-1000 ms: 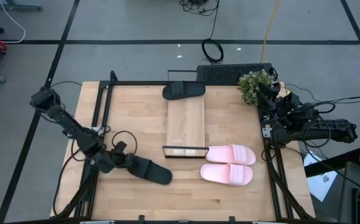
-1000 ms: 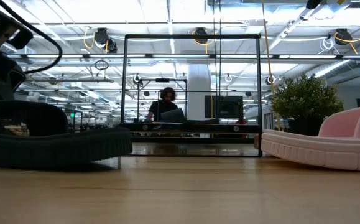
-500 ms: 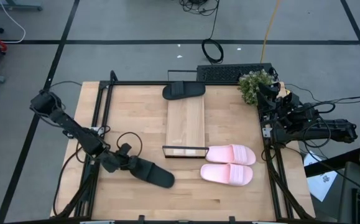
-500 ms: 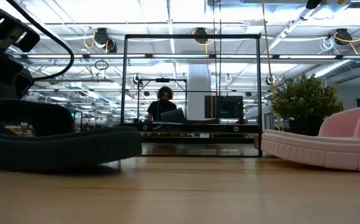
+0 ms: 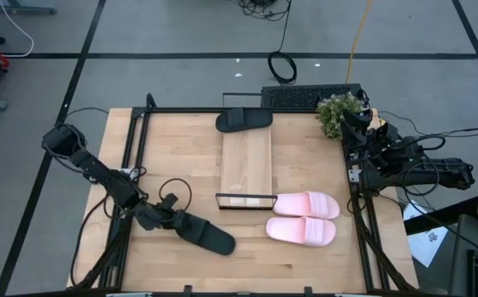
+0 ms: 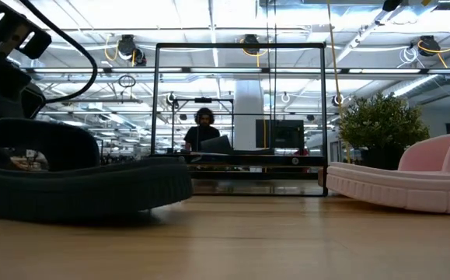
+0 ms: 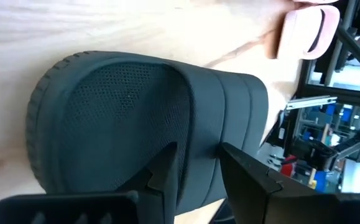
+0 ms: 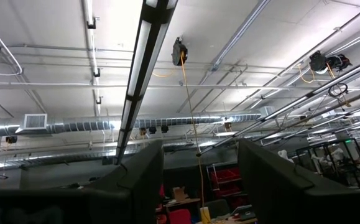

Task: Pick and place slides into the shelf
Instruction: Put the black slides on the shelf

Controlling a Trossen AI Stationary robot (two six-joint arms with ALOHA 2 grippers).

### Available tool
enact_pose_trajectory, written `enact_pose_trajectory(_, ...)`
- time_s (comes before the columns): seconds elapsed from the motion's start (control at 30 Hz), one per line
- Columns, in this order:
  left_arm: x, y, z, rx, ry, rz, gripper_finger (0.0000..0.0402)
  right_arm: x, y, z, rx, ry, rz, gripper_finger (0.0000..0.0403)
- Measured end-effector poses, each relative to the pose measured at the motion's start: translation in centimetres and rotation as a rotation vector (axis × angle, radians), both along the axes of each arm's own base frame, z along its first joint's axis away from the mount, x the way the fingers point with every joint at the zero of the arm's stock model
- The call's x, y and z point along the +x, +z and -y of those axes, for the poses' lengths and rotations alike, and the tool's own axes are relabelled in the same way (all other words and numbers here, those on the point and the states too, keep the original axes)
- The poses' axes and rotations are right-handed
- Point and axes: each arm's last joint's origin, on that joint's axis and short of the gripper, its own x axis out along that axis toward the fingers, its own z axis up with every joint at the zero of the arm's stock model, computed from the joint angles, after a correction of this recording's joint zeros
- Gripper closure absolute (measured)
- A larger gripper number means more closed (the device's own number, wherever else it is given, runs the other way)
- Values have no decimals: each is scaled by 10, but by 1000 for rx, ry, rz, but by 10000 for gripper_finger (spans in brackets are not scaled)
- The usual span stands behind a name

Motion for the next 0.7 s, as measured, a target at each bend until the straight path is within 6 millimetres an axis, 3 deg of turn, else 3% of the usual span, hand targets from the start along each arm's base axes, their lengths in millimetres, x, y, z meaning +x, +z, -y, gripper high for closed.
enact_pose_trajectory(0.5,2,4,2,4,-26,45,293,0,0,0,-1,0,7,206)
enact_pose_trajectory(0.6,3,5,3,9,-42,70,322,0,0,0,0,0,7,206)
enact_pose_trajectory(0.7,3,6,3,22,-52,77,376,0,0,0,-1,-1,7,206)
